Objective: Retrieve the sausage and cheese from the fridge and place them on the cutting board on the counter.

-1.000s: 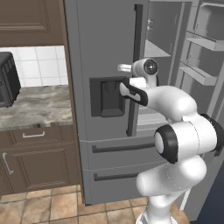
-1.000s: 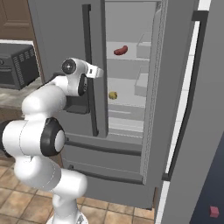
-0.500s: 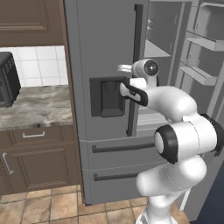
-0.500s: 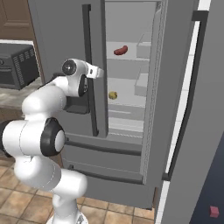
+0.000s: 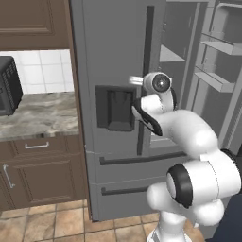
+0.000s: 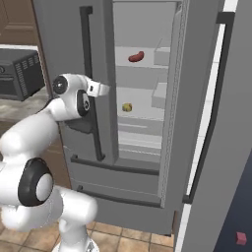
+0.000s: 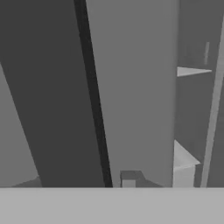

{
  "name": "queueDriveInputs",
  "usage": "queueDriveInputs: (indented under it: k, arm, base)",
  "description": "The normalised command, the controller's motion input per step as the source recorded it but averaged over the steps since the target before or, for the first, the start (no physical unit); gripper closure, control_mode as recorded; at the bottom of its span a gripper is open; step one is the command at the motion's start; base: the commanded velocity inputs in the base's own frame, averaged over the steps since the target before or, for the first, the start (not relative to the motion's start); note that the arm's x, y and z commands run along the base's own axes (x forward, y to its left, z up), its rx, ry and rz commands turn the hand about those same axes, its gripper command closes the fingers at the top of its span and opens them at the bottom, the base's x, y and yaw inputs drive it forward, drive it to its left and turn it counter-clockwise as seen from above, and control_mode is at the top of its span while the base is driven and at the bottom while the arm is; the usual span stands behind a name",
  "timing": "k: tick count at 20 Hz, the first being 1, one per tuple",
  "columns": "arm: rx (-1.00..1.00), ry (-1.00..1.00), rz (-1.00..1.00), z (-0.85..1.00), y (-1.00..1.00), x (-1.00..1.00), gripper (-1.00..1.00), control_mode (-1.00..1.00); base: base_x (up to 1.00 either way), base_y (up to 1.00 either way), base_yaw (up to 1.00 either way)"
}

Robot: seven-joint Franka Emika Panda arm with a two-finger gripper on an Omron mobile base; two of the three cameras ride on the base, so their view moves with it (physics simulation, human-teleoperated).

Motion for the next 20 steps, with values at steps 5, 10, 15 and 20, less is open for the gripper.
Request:
queueDriveInputs:
  k: [5,10,15,20]
  arm:
    - [0.0,-0.15,-0.25,0.0,0.01,-1.0,1.0,-1.0]
    - [0.0,-0.08,-0.43,0.0,0.25,-0.98,1.0,-1.0]
    - [0.0,-0.06,-0.31,0.0,0.21,-0.77,1.0,-1.0]
    - [-0.01,0.0,-0.01,-0.01,0.08,-0.04,-1.0,-1.0]
  base:
    - [0.0,0.0,0.0]
    - [0.0,0.0,0.0]
    - [0.0,0.0,0.0]
    - [0.0,0.0,0.0]
